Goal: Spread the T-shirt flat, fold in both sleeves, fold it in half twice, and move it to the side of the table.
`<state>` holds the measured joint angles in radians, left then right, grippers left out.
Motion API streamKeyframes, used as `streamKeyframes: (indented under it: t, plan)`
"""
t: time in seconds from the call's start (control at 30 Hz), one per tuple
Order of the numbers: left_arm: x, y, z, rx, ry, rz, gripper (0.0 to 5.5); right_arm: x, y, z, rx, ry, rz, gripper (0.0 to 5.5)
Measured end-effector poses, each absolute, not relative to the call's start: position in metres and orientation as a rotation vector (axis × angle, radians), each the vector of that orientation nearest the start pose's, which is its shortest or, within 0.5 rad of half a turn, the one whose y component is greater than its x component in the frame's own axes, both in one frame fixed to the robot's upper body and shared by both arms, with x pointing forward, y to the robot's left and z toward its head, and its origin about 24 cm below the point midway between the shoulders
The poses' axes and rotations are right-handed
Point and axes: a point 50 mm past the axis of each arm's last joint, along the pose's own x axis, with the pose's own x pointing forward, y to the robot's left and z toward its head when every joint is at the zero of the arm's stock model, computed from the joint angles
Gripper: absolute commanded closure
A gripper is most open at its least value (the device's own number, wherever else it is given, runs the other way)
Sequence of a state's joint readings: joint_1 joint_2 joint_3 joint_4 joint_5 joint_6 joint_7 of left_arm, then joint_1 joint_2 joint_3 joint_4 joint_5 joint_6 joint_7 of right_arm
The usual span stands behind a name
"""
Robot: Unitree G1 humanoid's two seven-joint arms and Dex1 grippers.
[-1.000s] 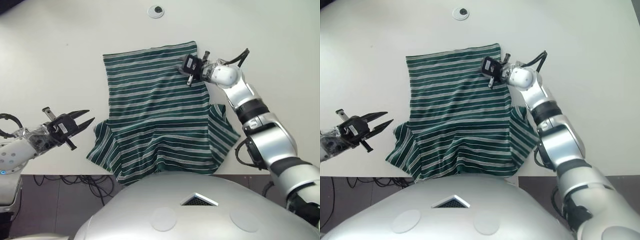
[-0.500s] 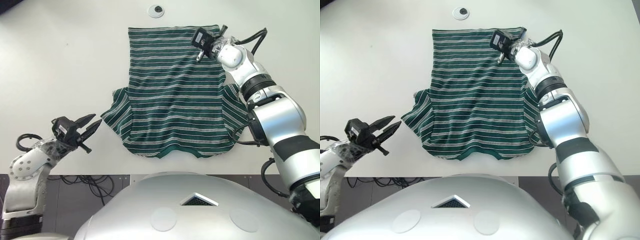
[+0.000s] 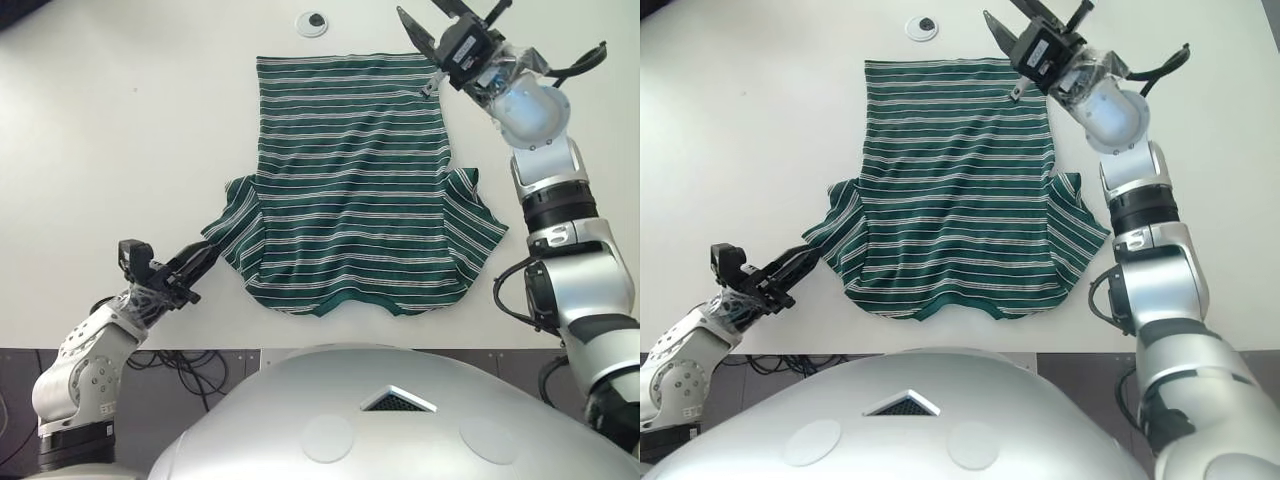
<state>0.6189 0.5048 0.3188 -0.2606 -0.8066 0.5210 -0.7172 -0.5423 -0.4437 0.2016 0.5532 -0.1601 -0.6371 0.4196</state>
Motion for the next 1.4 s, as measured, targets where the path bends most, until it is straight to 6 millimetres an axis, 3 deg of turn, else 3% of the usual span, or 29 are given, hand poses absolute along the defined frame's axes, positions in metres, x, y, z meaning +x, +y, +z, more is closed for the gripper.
streamKeyframes:
  t: [0.23, 0.3, 0.4, 0.53, 0.63, 0.7, 0.9, 1.07, 1.23, 1.33, 1.4]
  plan:
    - [0.109, 0.257, 0.016, -0.522, 0.542, -0.402, 5.48, 0.279, -0.208, 0.082, -0.664, -0.145, 0.678, 4.20]
    - [0.111, 0.255, 0.017, -0.519, 0.538, -0.406, 5.48, 0.257, -0.227, 0.075, -0.605, -0.023, 0.686, 4.20]
    - [0.115, 0.252, 0.032, -0.518, 0.474, -0.436, 5.48, 0.225, -0.255, 0.073, -0.453, 0.191, 0.707, 4.20]
    - [0.123, 0.243, 0.060, -0.509, 0.365, -0.494, 5.48, 0.208, -0.279, 0.075, -0.305, 0.316, 0.659, 4.20]
    - [0.130, 0.227, 0.078, -0.507, 0.305, -0.561, 5.48, 0.196, -0.283, 0.070, -0.185, 0.397, 0.645, 4.20]
    - [0.133, 0.216, 0.079, -0.512, 0.313, -0.603, 5.48, 0.186, -0.282, 0.062, -0.102, 0.471, 0.660, 4.20]
    - [0.140, 0.178, 0.057, -0.529, 0.420, -0.710, 5.48, 0.169, -0.287, 0.050, 0.163, 0.653, 0.642, 4.20]
    - [0.148, 0.142, 0.040, -0.547, 0.479, -0.813, 5.29, 0.162, -0.302, 0.044, 0.240, 0.721, 0.560, 4.20]
    - [0.148, 0.139, 0.028, -0.499, 0.525, -0.799, 4.66, 0.161, -0.316, 0.055, 0.225, 0.708, 0.534, 4.20]
    - [0.144, 0.147, 0.031, -0.481, 0.516, -0.788, 4.21, 0.157, -0.318, 0.055, 0.233, 0.720, 0.530, 4.20]
    - [0.142, 0.151, 0.039, -0.457, 0.467, -0.793, 4.21, 0.153, -0.319, 0.052, 0.238, 0.737, 0.537, 4.20]
